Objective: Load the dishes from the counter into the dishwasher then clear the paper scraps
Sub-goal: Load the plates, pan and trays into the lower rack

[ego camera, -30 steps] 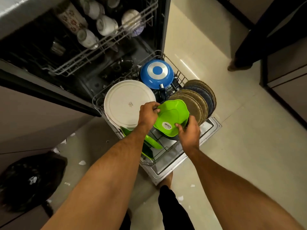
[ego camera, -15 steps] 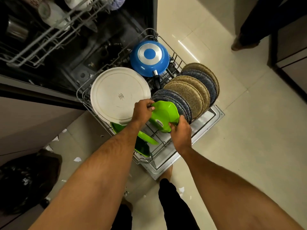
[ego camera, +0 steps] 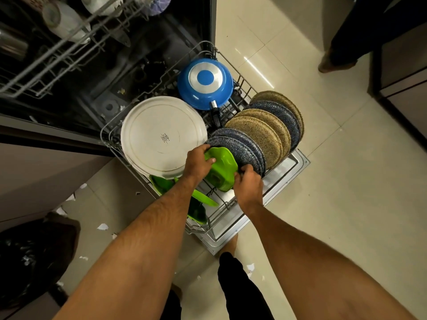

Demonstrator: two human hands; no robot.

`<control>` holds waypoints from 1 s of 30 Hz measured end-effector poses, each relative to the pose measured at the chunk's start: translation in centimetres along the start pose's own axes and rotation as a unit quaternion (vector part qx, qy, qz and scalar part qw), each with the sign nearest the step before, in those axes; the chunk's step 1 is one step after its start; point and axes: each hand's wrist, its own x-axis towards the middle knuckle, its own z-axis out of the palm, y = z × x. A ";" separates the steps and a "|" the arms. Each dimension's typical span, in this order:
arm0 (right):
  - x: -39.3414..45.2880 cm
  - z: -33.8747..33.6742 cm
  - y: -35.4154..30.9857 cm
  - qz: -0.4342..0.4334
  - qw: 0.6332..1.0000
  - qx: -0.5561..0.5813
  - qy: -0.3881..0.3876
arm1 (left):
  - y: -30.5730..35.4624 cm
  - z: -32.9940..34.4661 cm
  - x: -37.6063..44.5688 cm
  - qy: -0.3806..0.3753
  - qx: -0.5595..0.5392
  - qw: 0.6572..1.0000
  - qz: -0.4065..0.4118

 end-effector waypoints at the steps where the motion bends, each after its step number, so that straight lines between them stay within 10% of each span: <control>1: -0.1 -0.1 -0.1 0.003 1.000 -0.002 0.000 | -0.1 -0.1 -0.1 0.002 -0.006 1.000 -0.003; 14: -3.4 -1.1 -3.6 -0.027 0.999 -0.031 0.019 | 0.4 -3.1 -3.9 0.016 -0.008 1.000 0.003; 30: -19.1 -5.5 -22.4 -0.273 0.950 -0.147 0.044 | -1.6 -27.1 -26.0 0.256 0.150 0.953 0.060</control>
